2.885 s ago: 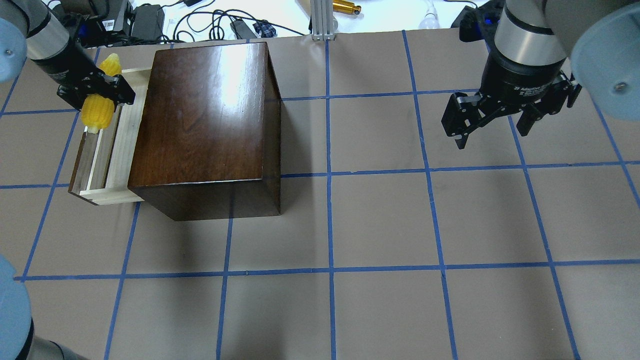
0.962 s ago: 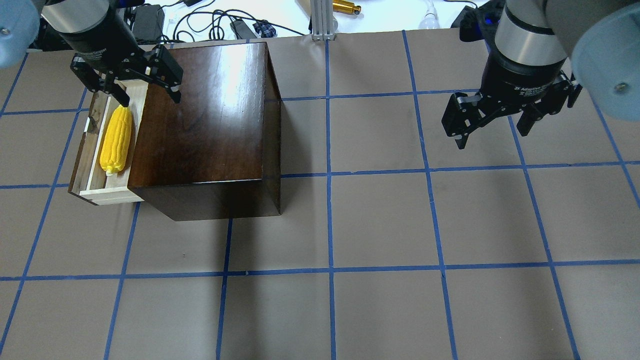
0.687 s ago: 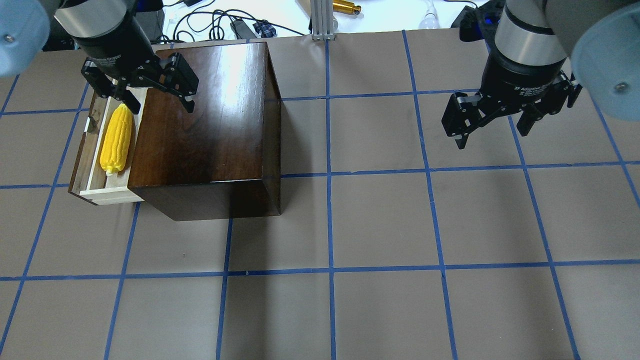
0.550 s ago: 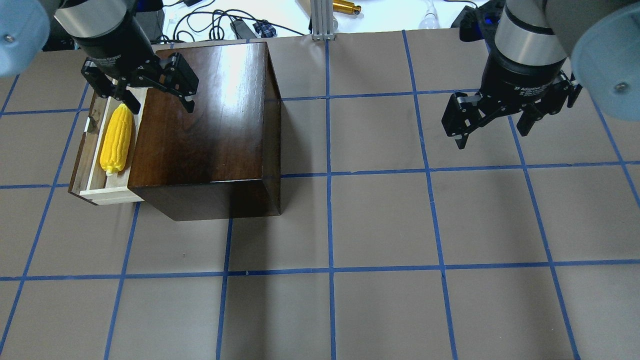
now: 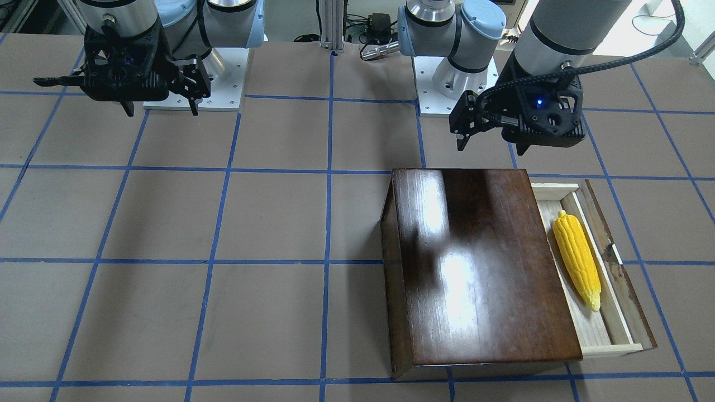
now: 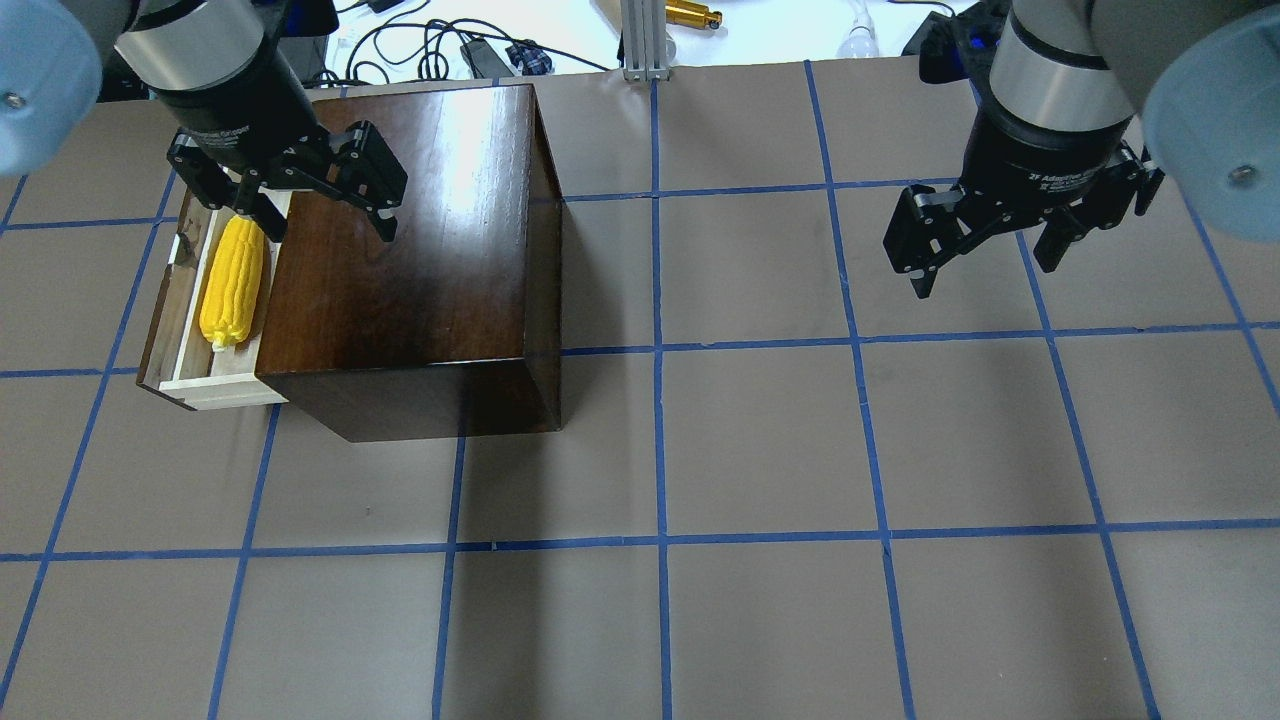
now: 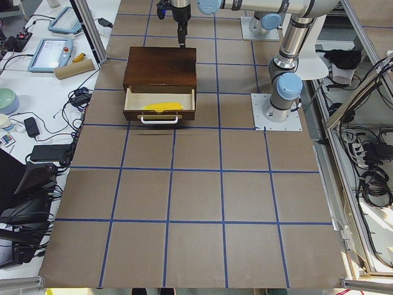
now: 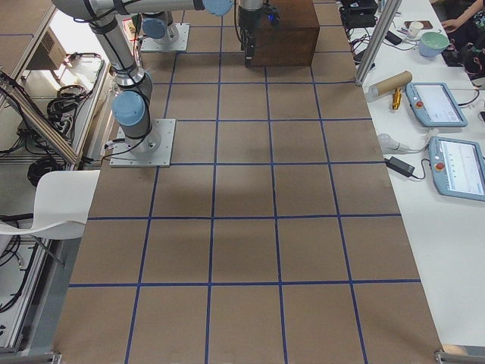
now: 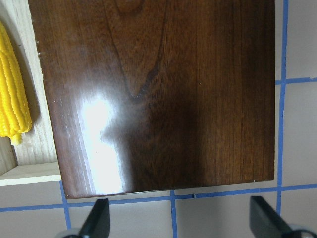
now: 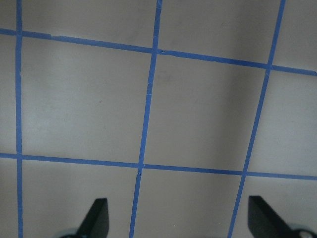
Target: Open drawer and put corn inside
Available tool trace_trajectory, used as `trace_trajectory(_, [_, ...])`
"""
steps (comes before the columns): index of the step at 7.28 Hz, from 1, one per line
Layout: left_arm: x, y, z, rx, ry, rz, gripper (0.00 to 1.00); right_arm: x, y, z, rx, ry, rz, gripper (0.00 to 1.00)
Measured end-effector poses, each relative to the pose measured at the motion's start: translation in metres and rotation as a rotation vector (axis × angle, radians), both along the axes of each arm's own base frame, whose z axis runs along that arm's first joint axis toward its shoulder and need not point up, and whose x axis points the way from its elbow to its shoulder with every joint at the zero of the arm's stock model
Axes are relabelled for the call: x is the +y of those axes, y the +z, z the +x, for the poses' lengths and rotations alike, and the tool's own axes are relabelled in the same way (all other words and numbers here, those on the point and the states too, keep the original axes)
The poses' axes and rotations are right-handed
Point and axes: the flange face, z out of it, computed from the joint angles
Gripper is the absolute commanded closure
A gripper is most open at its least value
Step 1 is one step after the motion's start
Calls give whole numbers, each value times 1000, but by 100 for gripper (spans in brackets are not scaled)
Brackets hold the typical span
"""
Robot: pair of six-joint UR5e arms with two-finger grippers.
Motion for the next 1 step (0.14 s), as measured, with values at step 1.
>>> trace_trajectory(1, [0,0,0,-1,-1,-1,0,0,0,0,0,0,0,0])
